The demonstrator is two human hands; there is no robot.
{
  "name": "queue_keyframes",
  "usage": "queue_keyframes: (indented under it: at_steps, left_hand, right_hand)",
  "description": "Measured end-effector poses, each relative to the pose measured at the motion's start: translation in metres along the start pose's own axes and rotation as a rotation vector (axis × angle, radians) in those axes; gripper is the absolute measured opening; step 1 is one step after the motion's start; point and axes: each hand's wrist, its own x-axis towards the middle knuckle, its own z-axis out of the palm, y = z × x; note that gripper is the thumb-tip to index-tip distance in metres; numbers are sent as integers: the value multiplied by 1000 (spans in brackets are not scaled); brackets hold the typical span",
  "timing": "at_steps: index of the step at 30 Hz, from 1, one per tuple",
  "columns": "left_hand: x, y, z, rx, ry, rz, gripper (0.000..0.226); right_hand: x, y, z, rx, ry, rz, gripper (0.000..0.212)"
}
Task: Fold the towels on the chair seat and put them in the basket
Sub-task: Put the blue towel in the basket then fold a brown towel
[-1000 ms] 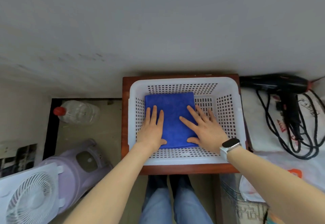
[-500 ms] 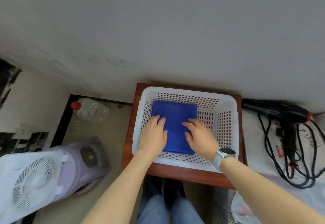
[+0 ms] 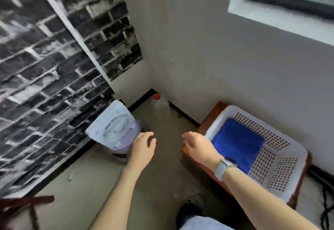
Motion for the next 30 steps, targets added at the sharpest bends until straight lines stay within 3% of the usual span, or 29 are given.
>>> queue_keyframes:
  at_steps: [8,12,18,23,30]
  left_hand:
    - [-207,-180,-105,-57,297,-352,31]
    - [-343,-260,-136,-106,456,-563,30]
    - [-513,-339,-167,-121,701,-869,25]
    - [-599,-394,-178,-179,851,-1079,30]
    - [-670,-505,-229,-195,962,-1252,29]
  right_hand:
    - [-81,-189,160,-103,-320,-382,17]
    - [-157,-269,260,-118,-484,-559,30]
    - [-256,-376,375,-293,-771,-863,31]
    - [-313,-456,452,-386,-893,-1102,30]
    - [-349,-579,574,-404,-1029,-1274,29]
